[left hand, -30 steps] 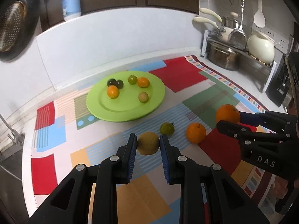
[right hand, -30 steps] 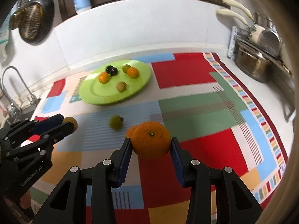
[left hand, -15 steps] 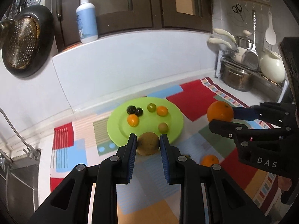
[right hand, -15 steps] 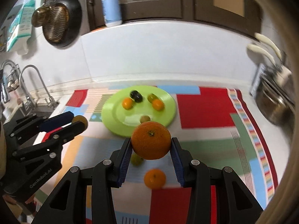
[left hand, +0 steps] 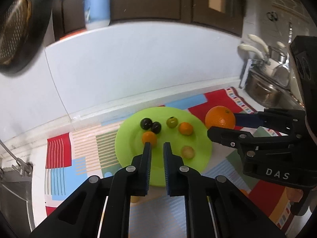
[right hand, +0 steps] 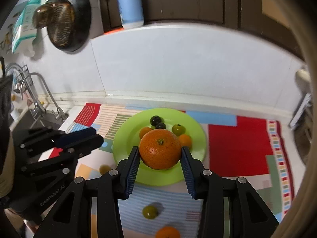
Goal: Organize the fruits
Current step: 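Lift and carry the tan fruit and orange over the green plate, then lower both fruits onto the plate and open both tools, then withdraw both open tools from the plate toward the last loose fruits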
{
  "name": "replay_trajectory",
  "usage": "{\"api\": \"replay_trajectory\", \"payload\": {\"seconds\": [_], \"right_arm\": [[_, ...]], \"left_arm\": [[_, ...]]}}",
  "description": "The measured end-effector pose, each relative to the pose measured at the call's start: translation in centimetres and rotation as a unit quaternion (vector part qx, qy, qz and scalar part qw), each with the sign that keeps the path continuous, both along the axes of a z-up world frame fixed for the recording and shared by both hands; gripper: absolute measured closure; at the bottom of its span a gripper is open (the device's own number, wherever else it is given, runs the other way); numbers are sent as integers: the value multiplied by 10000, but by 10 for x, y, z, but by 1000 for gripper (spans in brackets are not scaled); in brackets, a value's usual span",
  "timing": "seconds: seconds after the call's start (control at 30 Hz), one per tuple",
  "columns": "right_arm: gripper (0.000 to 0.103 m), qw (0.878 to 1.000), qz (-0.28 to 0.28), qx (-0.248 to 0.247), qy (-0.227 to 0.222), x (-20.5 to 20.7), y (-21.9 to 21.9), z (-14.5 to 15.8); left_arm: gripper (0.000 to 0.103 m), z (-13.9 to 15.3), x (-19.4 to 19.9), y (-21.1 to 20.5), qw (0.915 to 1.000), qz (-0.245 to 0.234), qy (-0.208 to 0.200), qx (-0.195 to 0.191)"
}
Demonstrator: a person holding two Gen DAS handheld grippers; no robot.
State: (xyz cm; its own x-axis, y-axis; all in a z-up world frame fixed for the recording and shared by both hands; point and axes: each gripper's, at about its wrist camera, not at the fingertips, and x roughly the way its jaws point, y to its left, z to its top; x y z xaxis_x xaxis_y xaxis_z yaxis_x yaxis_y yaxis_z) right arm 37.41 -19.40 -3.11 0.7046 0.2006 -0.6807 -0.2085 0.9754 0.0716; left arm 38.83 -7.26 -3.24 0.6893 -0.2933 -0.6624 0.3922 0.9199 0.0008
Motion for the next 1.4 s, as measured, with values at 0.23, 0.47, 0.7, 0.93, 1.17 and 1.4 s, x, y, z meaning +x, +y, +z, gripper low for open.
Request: {"api": "replay_trajectory", "payload": {"seconds": [0.23, 0.47, 0.7, 0.93, 1.17, 1.4], "right_arm": [[61, 9995, -4, -123, 274, 41, 4, -21], [60, 9988, -108, -218, 419, 65, 7, -28], [55, 9993, -90, -241, 262, 51, 11, -17], [55, 9998, -120, -130, -14, 19, 16, 7], [47, 9995, -227, -65, -198, -5, 28, 27], [47, 9990, -279, -178, -315, -18, 55, 34]], "left_arm": [[89, -14, 25, 3, 9996, -23, 281, 1], [85, -11, 34, 5, 9997, 1, 229, 109], [78, 3, 21, 12, 9999, 12, 153, 45], [73, 25, -3, 21, 10000, 35, 68, 38], [68, 44, -18, 46, 9999, 141, -46, 19], [61, 45, -33, 85, 9986, 459, -200, 169]]}}
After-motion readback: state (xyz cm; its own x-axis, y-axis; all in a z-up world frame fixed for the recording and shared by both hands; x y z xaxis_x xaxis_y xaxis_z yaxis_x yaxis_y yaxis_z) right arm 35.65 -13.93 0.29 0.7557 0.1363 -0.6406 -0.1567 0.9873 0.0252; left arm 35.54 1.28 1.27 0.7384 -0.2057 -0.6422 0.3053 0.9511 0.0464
